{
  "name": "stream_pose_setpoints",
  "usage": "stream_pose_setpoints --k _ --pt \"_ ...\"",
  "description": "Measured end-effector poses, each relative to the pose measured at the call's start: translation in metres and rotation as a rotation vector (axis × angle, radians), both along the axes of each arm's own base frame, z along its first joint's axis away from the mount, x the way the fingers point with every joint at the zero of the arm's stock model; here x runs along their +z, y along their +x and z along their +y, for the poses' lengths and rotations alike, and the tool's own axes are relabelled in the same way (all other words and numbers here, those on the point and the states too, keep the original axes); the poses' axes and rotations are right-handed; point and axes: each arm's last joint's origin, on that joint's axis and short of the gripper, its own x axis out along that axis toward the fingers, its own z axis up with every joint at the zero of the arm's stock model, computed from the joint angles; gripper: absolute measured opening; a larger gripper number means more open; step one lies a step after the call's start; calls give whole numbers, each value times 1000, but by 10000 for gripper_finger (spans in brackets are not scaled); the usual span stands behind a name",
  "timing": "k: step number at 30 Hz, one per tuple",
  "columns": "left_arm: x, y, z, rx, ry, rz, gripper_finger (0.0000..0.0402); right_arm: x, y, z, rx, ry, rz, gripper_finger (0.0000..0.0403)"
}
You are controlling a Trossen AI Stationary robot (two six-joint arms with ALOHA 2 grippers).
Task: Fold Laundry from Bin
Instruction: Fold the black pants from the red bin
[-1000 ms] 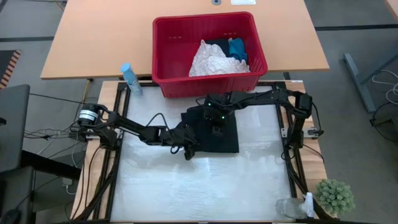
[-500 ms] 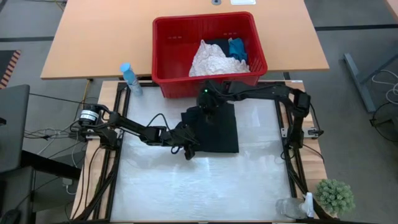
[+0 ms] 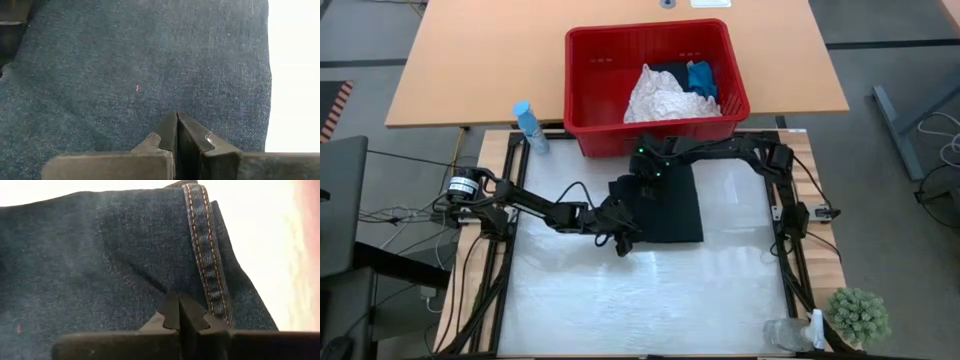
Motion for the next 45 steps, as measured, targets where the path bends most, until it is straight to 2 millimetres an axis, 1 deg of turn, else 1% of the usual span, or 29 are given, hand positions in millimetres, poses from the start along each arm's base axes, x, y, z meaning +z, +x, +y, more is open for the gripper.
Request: stream_pose_setpoints --k 3,5,6,8,12,15,16,18,21,23,25,28,31,33,38,43,45 --pt "-2 -2 -2 -11 4 27 0 -5 -1 -3 -29 2 27 16" --pt "-2 -2 -3 -12 20 33 0 -4 -1 -3 -35 2 23 16" --pt "1 -3 -2 -2 28 25 0 0 -2 -3 -32 -8 16 16" --pt "12 -5 0 30 44 -8 0 12 -3 -4 -35 -52 8 16" --pt "52 -5 11 102 136 -128 0 50 -10 -8 -78 -136 -67 16" --pt "71 -10 22 179 208 -175 0 76 -21 -10 -118 -150 -118 15" --pt "76 -12 26 206 229 -184 0 83 -25 -10 -134 -139 -127 15" --pt "84 -16 35 271 276 -203 0 90 -32 -7 -169 -120 -108 15" --pt "85 -16 55 328 307 -210 0 98 -48 -3 -209 -103 -123 15" --pt "84 -11 69 303 280 -261 0 101 -61 3 -236 -101 -158 15" --pt "82 -7 81 290 258 -312 0 98 -76 11 -259 -98 -181 15" --pt "73 -2 94 318 243 -340 0 87 -100 25 -302 -62 -204 15" --pt "62 3 102 296 221 -348 0 77 -114 37 -352 -77 -260 15" --pt "53 7 104 273 208 -342 0 70 -120 42 -394 -101 -303 15" --pt "29 14 108 273 195 -307 0 35 -123 42 -476 -82 -331 15" --pt "5 17 111 299 197 -227 0 -4 -128 43 -511 -86 -256 15" --pt "-5 18 116 328 198 -202 0 -18 -131 42 -526 -72 -218 15"
